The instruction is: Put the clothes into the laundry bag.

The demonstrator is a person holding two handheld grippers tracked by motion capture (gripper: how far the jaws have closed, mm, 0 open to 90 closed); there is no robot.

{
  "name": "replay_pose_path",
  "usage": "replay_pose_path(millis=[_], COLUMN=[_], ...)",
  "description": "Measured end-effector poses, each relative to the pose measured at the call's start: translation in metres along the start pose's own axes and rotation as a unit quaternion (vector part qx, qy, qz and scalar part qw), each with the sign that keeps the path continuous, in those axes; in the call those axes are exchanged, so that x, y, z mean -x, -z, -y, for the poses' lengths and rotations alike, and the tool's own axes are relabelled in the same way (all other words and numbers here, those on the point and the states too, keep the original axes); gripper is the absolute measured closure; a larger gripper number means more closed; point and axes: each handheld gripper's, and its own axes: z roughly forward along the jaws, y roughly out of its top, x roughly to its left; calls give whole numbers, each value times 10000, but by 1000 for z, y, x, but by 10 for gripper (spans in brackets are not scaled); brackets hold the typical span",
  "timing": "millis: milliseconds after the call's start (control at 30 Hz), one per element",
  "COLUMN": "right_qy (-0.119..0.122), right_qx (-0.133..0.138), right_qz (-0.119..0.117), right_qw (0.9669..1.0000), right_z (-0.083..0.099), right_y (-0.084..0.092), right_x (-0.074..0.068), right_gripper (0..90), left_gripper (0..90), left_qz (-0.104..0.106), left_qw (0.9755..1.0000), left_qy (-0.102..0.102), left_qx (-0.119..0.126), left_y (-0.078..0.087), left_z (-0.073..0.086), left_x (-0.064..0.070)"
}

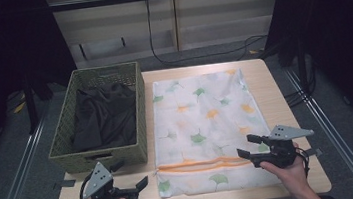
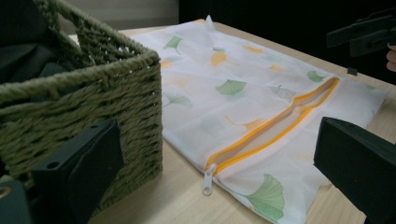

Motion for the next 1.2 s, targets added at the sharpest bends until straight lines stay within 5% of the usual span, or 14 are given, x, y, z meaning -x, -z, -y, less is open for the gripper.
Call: replay_pose_path(millis=[200,300,567,767,900,1133,1200], right_qy=[33,236,291,384,539,524,603], right_qx=[-97,-233,-717,-1256,-1635,-1802,-1978], right_qz=[-34,49,-294,-448,-571,-817,-839], right_qw=[9999,9994,9966,9903,9834,9788,9748], right_z=[-2,-4,-11,-13,-27,-27,-20], right_y=[-4,-8,-27,-46,-69,-100,-106], right_x=[-1,-4,-6,-1,-3,-4,-5], right_gripper=[330,329,260,236,220,299,322], left_gripper=[19,20,22,21,20,21,21], left_qz=[-14,49,-84,-80,-44,-17,34], left_qw=[10000,10000,9999,9996,9993,9992,9994], left_qy=[-35,-77,-118,-280,-363,-394,-359], left_qx=[33,21,-9,-21,13,-23,-12], left_y=[-1,0,1,3,5,5,3], left_z=[0,0,-1,-2,-3,-3,-3], left_x=[-1,0,-1,4,5,7,7])
